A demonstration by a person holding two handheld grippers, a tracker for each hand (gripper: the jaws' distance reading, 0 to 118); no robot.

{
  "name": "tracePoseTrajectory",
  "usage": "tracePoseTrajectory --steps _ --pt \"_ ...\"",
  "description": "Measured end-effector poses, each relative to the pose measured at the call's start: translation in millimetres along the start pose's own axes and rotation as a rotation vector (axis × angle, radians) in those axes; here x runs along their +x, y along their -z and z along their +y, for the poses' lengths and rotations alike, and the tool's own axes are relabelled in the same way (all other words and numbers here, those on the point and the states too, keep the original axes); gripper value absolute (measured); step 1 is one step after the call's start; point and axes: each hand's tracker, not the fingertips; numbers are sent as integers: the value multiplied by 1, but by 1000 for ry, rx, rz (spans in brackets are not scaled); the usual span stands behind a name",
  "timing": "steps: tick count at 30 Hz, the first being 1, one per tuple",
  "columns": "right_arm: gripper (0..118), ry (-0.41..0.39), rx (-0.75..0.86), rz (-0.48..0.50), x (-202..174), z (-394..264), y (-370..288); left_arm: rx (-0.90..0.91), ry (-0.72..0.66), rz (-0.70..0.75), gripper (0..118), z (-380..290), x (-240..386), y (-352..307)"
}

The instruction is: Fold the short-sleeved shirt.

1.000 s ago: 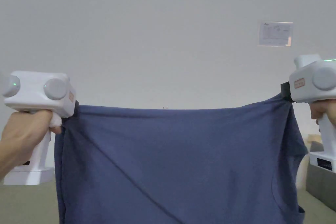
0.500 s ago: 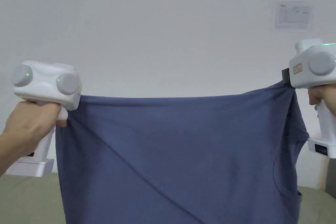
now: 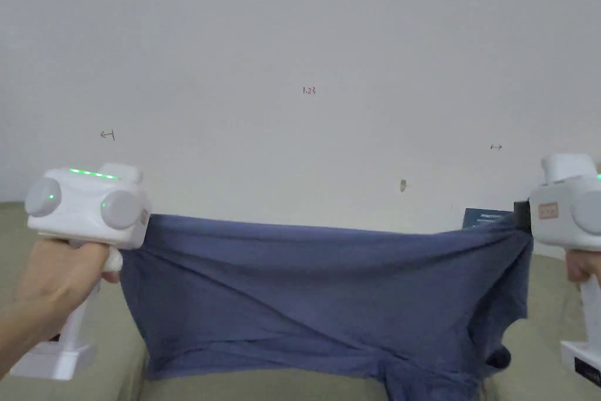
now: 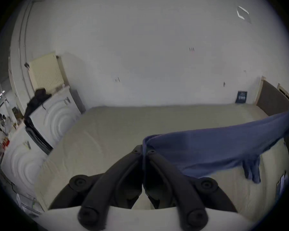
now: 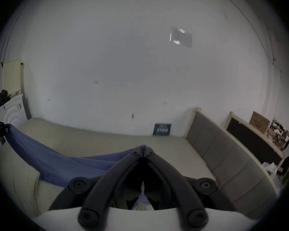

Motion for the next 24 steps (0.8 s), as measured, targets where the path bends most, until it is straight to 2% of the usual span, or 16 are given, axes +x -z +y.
tracePoseTrajectory --steps 1,2,3,5,6,7,8,10,12,13,15,17,24 --pt "0 -24 -34 -5 0 -20 -2 -21 10 -5 0 -17 1 2" --pt "0 -14 -38 22 3 -42 -6 -37 43 -13 0 -37 0 0" --pt "0 -33 -29 19 -8 -68 -35 -58 66 -8 0 -57 1 -2" --pt "0 -14 -61 31 -12 -113 -58 -70 71 -28 0 -97 -3 -12" --pt "0 14 -78 72 -12 -137 -72 -109 82 -47 0 -116 -11 -9" --pt "0 45 -113 68 -4 -152 -69 -110 68 -59 0 -134 -17 -15" --pt "0 40 -135 94 -2 -173 -79 -120 66 -75 0 -154 -22 -22" --pt "0 35 -172 78 -3 -214 -103 -144 57 -105 0 -195 -33 -40" --pt "0 59 -233 98 1 -251 -121 -159 58 -109 0 -236 -45 -57" --pt "0 72 -226 102 1 -266 -133 -183 66 -127 0 -251 -49 -64" --pt "0 49 -253 116 1 -298 -165 -208 44 -132 0 -285 -62 -85" --pt "0 43 -276 127 1 -321 -190 -234 -20 -155 0 -308 -75 -99" --pt "0 106 -304 131 13 -384 -264 -227 -16 -170 0 -367 -96 -162"
